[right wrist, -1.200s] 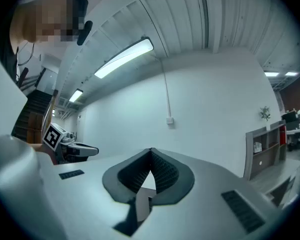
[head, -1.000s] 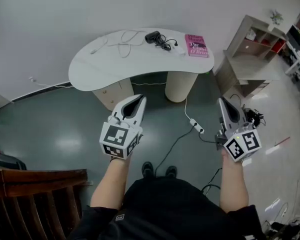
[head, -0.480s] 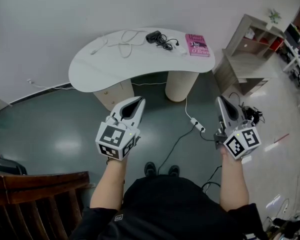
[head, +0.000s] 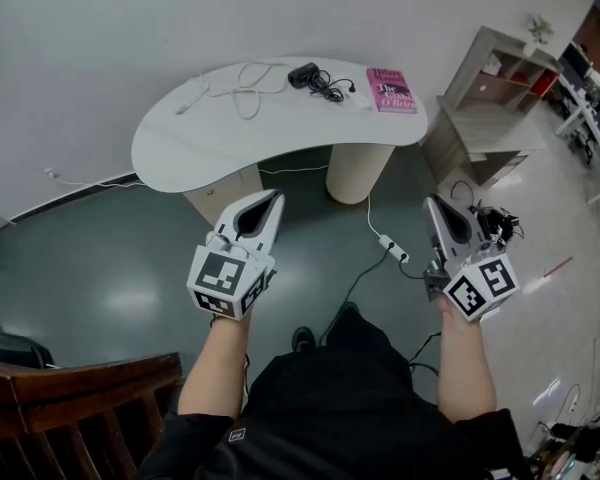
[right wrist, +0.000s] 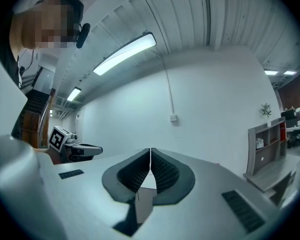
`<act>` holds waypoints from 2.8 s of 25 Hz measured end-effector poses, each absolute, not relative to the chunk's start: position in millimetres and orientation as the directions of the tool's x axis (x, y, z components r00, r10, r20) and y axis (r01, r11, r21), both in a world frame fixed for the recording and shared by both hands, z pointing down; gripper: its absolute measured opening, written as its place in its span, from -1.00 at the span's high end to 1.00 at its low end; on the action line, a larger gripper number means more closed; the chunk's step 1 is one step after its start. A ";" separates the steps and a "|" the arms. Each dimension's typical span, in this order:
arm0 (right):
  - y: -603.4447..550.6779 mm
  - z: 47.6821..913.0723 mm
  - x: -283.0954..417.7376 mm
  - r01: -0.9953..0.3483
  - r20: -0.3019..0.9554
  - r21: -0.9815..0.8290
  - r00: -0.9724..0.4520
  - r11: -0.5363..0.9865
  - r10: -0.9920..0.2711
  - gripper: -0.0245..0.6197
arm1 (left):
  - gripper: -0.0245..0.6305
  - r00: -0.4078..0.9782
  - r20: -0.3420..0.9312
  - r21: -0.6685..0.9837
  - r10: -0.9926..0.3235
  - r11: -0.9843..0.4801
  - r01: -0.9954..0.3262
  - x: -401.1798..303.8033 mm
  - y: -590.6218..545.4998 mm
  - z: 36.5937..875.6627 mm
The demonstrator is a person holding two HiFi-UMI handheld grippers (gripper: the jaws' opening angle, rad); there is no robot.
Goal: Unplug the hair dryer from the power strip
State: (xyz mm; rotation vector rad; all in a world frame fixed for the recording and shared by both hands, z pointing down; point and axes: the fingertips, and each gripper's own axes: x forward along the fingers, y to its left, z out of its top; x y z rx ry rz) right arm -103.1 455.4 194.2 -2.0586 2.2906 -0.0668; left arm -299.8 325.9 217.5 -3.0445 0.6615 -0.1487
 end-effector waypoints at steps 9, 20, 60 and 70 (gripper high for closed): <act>419.6 209.6 -69.8 -0.985 -0.011 -0.125 -0.117 0.118 -0.993 0.81 | 0.88 0.935 0.064 -0.005 -0.348 -0.937 -0.349 -250.2 301.0 225.1; 335.7 228.2 23.6 -0.971 0.011 -0.179 -0.164 0.160 -0.986 0.81 | 0.89 0.961 0.028 -0.011 -0.275 -0.961 -0.275 -138.3 241.7 222.8; 0.3 250.2 204.5 -0.971 0.122 -0.190 -0.172 0.148 -0.977 0.81 | 0.86 0.921 0.232 -0.020 -0.313 -0.948 -0.317 35.5 -104.4 290.7; -71.9 276.5 218.2 -0.933 0.196 -0.206 -0.335 0.295 -0.922 0.81 | 0.49 0.879 0.349 0.111 -0.325 -0.917 -0.383 85.8 -101.9 348.4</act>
